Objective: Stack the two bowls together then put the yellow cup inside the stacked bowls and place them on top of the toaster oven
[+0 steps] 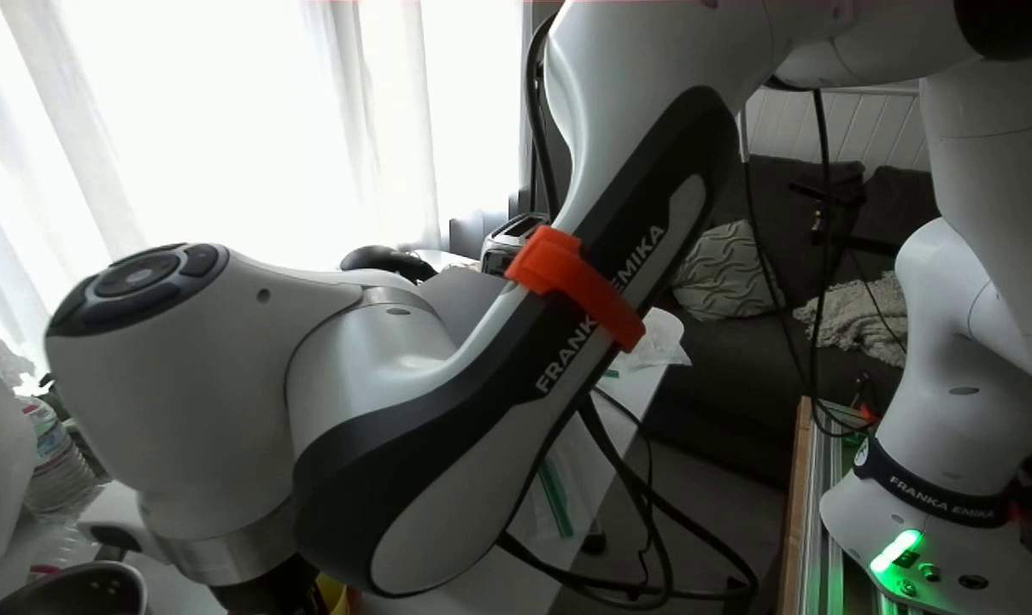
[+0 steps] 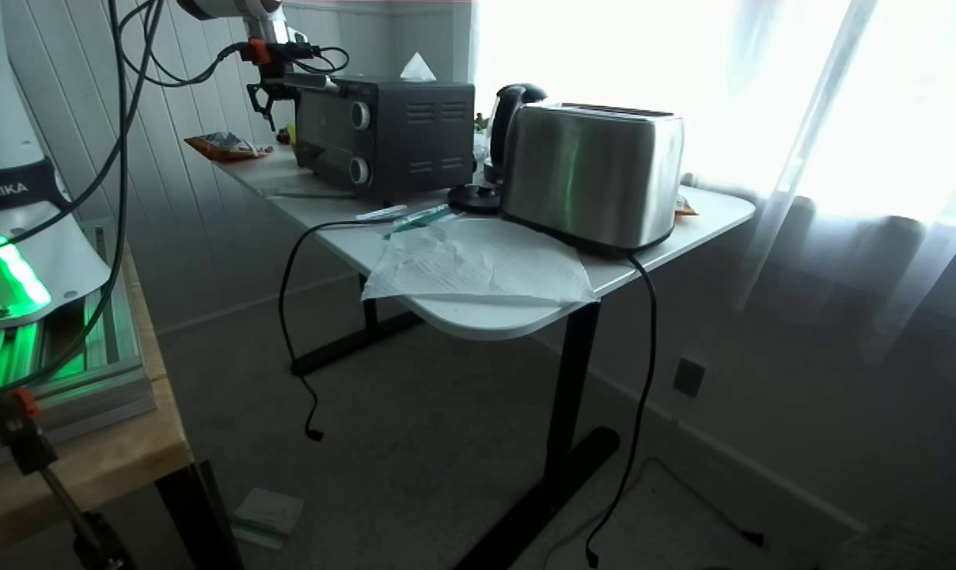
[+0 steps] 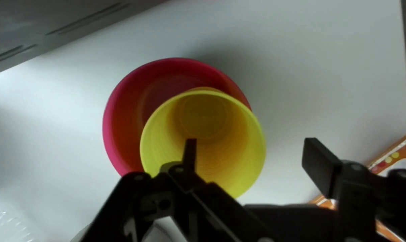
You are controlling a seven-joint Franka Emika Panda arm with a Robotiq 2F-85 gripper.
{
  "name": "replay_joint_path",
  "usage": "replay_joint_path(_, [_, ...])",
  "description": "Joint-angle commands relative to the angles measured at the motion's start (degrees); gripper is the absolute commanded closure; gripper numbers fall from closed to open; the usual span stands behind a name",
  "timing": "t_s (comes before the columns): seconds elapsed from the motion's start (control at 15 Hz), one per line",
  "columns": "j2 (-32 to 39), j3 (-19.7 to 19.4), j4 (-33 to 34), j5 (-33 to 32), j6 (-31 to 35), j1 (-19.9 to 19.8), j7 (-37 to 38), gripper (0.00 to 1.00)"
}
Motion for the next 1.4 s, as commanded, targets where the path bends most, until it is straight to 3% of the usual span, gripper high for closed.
replay_joint_path(0.0, [1.56,1.30,0.76,1.69,0.35,-1.21,-2.45,0.00])
replay_joint_path(0.4, [3.71,1.72,1.76,2.37,0.57,-1.58,-4.20,0.00])
replay_joint_path(0.47, [3.99,1.70,1.78,2.44,0.83,-1.61,-4.21,0.04])
replay_joint_path(0.53, [4.22,1.79,1.90,2.48,1.01,-1.66,-4.46,0.11])
replay_joint_path(0.6, [4.44,1.85,2.00,2.52,1.25,-1.71,-4.53,0.29])
replay_joint_path(0.73, [4.78,1.85,2.06,2.54,1.69,-1.77,-4.60,0.37])
replay_joint_path(1.13, [5.25,1.96,2.35,2.69,2.56,-1.90,-4.63,0.81])
replay_joint_path(1.33, [5.06,1.92,2.23,2.70,2.58,-1.97,-4.53,0.99])
